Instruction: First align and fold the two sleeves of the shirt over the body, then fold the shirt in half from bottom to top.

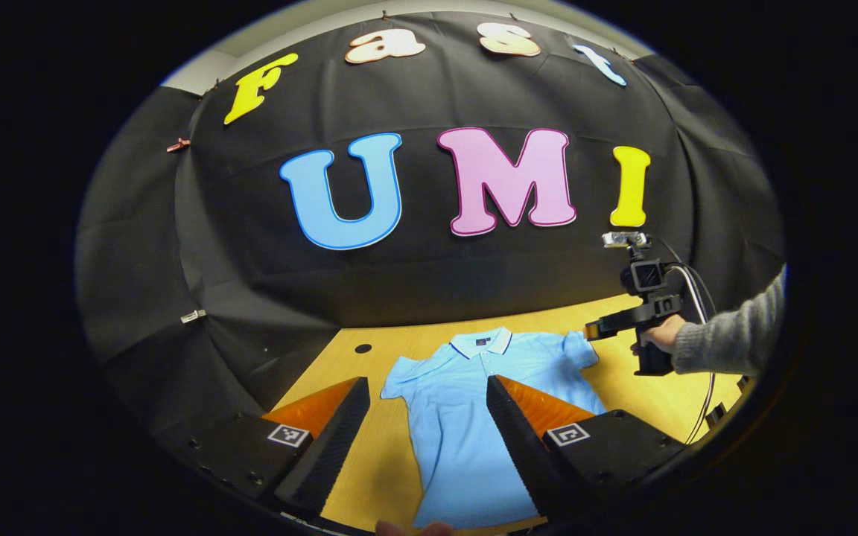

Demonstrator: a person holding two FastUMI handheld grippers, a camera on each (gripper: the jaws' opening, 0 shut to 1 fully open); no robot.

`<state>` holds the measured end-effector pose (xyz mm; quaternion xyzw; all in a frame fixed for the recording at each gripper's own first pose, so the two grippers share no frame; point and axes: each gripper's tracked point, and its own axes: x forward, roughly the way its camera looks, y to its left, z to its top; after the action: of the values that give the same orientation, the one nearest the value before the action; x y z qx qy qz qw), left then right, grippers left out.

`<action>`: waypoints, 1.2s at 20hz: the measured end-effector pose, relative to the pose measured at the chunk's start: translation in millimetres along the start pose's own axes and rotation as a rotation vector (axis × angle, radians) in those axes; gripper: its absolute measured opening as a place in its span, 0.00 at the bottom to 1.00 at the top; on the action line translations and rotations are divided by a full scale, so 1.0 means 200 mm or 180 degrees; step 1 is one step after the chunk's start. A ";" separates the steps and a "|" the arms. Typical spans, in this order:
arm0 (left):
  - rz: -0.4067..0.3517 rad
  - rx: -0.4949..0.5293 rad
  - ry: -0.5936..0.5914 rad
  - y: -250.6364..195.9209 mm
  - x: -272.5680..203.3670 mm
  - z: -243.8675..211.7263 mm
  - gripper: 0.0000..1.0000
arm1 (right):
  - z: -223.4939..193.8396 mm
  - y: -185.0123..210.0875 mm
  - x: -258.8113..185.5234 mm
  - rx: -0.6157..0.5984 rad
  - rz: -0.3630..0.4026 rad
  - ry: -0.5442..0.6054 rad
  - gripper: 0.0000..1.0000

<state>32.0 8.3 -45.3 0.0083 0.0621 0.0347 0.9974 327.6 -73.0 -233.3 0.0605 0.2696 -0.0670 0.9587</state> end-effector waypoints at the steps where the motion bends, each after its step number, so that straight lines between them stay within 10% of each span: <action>1: 0.0020 0.0005 0.0026 0.00 0.00 -0.01 1.00 | -0.04 0.00 0.07 0.0020 -0.0022 0.0084 0.98; 11: 0.0150 -0.0012 0.0161 0.05 0.01 -0.08 1.00 | -0.20 -0.04 0.29 0.0018 -0.0120 0.0409 0.93; 16: 0.0183 -0.0046 0.0183 0.10 0.02 -0.11 1.00 | -0.20 0.00 0.28 0.0056 -0.0109 0.0397 0.56; 17: 0.0184 -0.0053 0.0187 0.10 0.02 -0.12 1.00 | -0.20 0.00 0.28 0.0040 -0.0108 0.0400 0.24; 18: 0.0187 -0.0059 0.0187 0.11 0.02 -0.12 1.00 | -0.18 0.01 0.28 0.0028 -0.0065 0.0379 0.29; 19: 0.0188 -0.0067 0.0183 0.12 0.02 -0.13 1.00 | -0.18 0.02 0.28 0.0047 -0.0080 0.0371 0.09; 24: 0.0177 -0.0108 0.0175 0.18 0.01 -0.15 1.00 | -0.14 0.04 0.24 0.0091 -0.0043 0.0306 0.05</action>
<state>26.9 44.5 -74.1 -0.0078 0.0887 0.0637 0.9940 355.8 -65.1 -281.0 0.0756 0.3149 -0.0743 0.9432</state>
